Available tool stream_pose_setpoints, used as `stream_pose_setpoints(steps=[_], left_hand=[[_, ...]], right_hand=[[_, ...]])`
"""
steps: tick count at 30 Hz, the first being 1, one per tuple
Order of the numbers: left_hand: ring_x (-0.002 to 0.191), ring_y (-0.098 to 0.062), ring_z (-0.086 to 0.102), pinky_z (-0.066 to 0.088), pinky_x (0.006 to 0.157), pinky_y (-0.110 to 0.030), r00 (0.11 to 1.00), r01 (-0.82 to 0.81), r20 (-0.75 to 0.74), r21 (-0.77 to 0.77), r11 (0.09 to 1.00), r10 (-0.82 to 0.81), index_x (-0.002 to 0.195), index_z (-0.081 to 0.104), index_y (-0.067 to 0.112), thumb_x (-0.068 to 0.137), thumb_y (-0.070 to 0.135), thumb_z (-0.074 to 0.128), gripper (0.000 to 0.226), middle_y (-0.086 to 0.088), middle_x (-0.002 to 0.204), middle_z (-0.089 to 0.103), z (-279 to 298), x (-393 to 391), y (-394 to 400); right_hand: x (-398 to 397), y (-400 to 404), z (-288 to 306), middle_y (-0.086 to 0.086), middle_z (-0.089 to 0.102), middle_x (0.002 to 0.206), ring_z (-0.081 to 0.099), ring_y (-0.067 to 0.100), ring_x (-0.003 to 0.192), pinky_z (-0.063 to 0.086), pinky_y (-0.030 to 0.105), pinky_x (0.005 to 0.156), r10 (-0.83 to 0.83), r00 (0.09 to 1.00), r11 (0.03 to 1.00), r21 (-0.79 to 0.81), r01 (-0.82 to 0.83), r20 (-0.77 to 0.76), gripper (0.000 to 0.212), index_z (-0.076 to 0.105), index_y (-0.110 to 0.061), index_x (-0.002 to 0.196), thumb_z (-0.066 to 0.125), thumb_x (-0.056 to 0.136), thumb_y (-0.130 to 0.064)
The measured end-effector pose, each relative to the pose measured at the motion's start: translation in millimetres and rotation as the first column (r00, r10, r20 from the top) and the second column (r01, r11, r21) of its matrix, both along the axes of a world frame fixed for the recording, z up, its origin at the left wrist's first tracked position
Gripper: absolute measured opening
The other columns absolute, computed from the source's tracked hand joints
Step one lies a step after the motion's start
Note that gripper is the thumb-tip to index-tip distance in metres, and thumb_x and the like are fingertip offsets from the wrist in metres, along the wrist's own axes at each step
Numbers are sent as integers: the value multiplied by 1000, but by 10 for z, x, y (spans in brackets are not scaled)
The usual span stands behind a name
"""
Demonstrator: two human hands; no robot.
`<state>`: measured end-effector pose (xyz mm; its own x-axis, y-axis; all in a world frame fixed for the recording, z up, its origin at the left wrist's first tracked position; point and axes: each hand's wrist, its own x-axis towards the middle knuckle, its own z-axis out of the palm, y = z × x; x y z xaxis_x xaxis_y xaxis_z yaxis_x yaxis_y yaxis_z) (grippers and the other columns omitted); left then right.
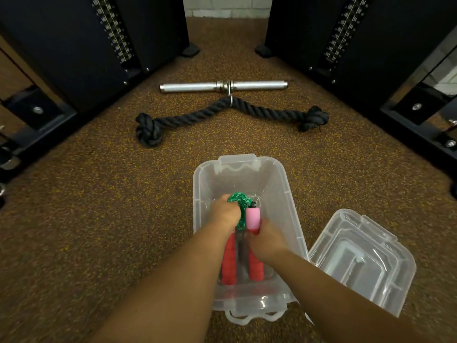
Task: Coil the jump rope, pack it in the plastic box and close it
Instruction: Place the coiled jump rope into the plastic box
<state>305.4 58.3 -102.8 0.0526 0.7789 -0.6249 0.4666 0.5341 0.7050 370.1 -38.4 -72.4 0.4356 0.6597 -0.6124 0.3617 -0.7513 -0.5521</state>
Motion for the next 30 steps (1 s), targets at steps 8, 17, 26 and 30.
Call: stream_pose_setpoints(steps=[8,17,26,30], left_hand=[[149,-24,-2,1,120,-36,891,319,-392,182,930,-229,153,3,11,96,20,41,69,-7,162,-3,259,-114,-539],[147,-24,-18,-9,119,-33,851,407,-341,-53,912,-400,150,-4,2,100,28,33,68,-14,160,-17,314,-154,-571],[147,-7,-6,0,118,-23,912,377,-38,473,797,-408,151,17,16,100,15,35,54,5,161,-1,952,38,-1065],[145,3,-6,3,117,-18,795,494,-49,630,599,-605,151,19,23,99,17,36,55,16,158,1,1169,271,-1541]], right_hand=[[-9,16,33,13,25,152,42,34,132,35,40,104,242,967,961,121,-250,77,73,-1,-25,151,46,96,-22],[-20,9,28,12,12,158,32,30,140,30,37,110,433,894,900,-1,-436,111,77,-3,-16,151,48,94,-22],[476,-559,1139,-9,62,109,59,5,98,47,21,91,375,874,742,465,-483,309,47,54,-21,128,49,86,0],[947,-1282,1217,-13,64,100,60,0,91,48,11,75,-75,989,814,581,-13,128,30,57,-30,116,54,93,-10]])
